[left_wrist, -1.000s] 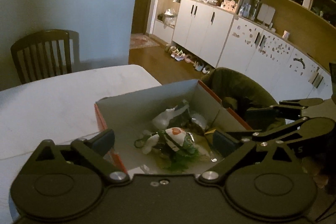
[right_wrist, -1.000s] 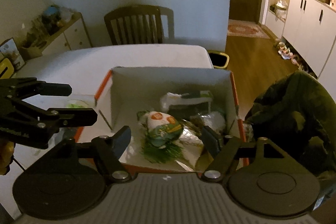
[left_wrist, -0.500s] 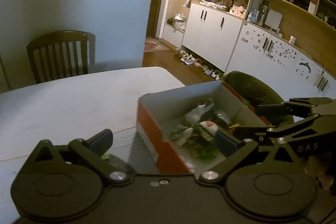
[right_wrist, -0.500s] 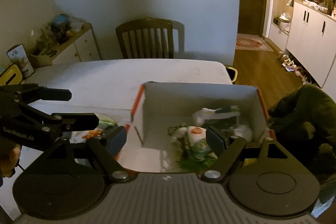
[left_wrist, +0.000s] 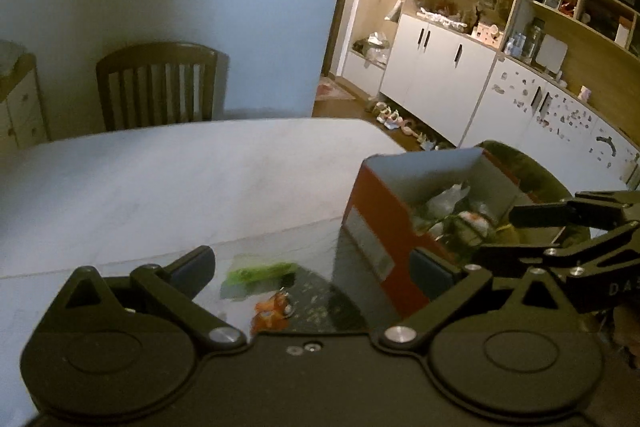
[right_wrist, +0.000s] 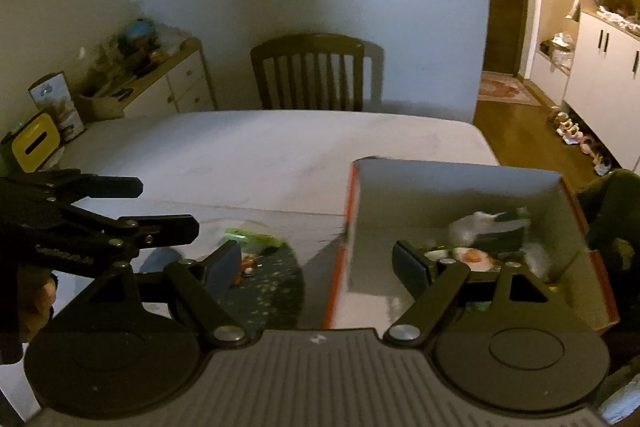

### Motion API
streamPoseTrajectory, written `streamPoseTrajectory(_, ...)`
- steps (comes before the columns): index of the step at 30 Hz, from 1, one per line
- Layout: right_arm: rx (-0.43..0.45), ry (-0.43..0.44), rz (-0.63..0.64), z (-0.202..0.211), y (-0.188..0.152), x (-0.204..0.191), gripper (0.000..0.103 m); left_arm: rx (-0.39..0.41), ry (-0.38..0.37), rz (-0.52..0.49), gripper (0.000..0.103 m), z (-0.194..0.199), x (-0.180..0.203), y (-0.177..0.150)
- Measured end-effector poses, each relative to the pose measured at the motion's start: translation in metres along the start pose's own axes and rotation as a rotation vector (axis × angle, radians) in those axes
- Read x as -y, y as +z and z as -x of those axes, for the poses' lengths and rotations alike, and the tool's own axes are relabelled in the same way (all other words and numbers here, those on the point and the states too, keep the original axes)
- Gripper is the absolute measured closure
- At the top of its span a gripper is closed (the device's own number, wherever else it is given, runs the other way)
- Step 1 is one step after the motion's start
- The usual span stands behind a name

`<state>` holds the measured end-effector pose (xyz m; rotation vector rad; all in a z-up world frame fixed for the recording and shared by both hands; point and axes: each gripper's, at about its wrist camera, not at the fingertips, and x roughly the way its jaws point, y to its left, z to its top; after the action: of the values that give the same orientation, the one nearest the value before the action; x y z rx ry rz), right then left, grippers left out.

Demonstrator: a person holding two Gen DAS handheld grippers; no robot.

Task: Organize objects
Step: 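Withdraw both tools from the shoebox toward the remaining items on the table, then grasp the lime-green tube with the left tool while the right tool grasps the orange toy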

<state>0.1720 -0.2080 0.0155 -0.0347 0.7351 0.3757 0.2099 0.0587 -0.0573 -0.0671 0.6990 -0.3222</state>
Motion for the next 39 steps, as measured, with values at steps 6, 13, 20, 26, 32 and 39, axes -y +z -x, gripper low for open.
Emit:
streamPoseTrajectory(6,-0.033,0.005,0.005,-0.02,-0.003,-0.027,0.02,-0.035,0.001,0.019,0.0,-0.013,-0.029,-0.018)
streamPoseTrajectory(13,-0.085,0.029,0.03,-0.05,-0.013,-0.055,0.02,-0.074,0.003,0.04,0.0,-0.041,-0.056,-0.019)
streamPoseTrajectory(20,-0.146,0.011,0.037,-0.094,-0.031,-0.072,0.02,-0.129,0.001,0.068,0.001,-0.079,-0.065,-0.016)
streamPoseTrajectory(26,-0.153,0.023,0.027,-0.123,-0.038,-0.08,0.02,-0.213,-0.029,0.065,0.002,-0.115,-0.068,-0.01)
streamPoseTrajectory(32,-0.138,0.007,0.018,-0.145,-0.043,-0.083,0.02,-0.308,-0.029,0.116,0.008,-0.145,-0.069,-0.008)
streamPoseTrajectory(39,-0.161,0.019,0.015,-0.162,-0.047,-0.082,0.021,-0.39,-0.015,0.146,0.011,-0.169,-0.065,0.0)
